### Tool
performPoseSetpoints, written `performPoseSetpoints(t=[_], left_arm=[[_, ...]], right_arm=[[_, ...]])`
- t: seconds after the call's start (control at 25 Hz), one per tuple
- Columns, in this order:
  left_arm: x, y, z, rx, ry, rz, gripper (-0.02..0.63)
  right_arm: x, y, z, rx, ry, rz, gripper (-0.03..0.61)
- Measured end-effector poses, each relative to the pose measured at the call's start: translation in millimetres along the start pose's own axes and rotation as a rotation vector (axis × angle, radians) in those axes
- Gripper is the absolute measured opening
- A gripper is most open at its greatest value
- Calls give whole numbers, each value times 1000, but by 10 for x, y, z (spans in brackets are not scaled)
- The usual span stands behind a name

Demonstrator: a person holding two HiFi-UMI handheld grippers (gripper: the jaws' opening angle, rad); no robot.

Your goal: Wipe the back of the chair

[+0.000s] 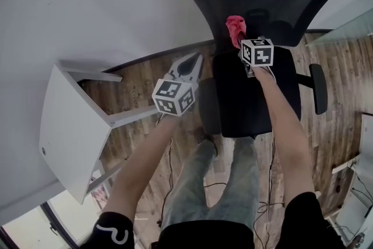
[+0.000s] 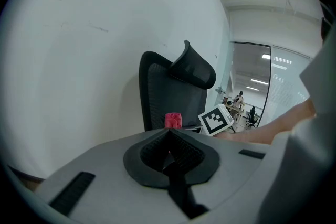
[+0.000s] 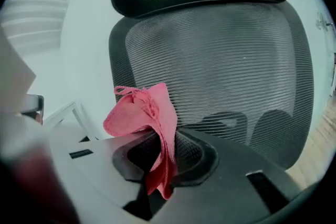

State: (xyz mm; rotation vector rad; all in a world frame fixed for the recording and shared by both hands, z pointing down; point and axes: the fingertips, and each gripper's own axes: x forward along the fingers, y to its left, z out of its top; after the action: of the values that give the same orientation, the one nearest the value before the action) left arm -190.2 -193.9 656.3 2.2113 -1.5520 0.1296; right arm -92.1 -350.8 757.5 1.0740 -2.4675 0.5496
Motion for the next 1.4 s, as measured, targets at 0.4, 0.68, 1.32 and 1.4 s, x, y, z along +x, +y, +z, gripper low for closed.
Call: performPoseSetpoints(t=[0.4,0.68,1.32,1.4], left_arm=[[833,-737,1,20,33,-38,26],[1225,-1031,-89,6,54,-10,25],[1416,-1343,-159,-16,25,46,25],[1360,-1312,-182,-15,24,43,25]], right_arm=[[-405,-1262,14,45,17,-83,74],[-740,-2174,21,70,30,-147,77],[-1232,-3093,-133,118,-20,-289,73],[-1258,-2961,-127,116,-32,-267,72]])
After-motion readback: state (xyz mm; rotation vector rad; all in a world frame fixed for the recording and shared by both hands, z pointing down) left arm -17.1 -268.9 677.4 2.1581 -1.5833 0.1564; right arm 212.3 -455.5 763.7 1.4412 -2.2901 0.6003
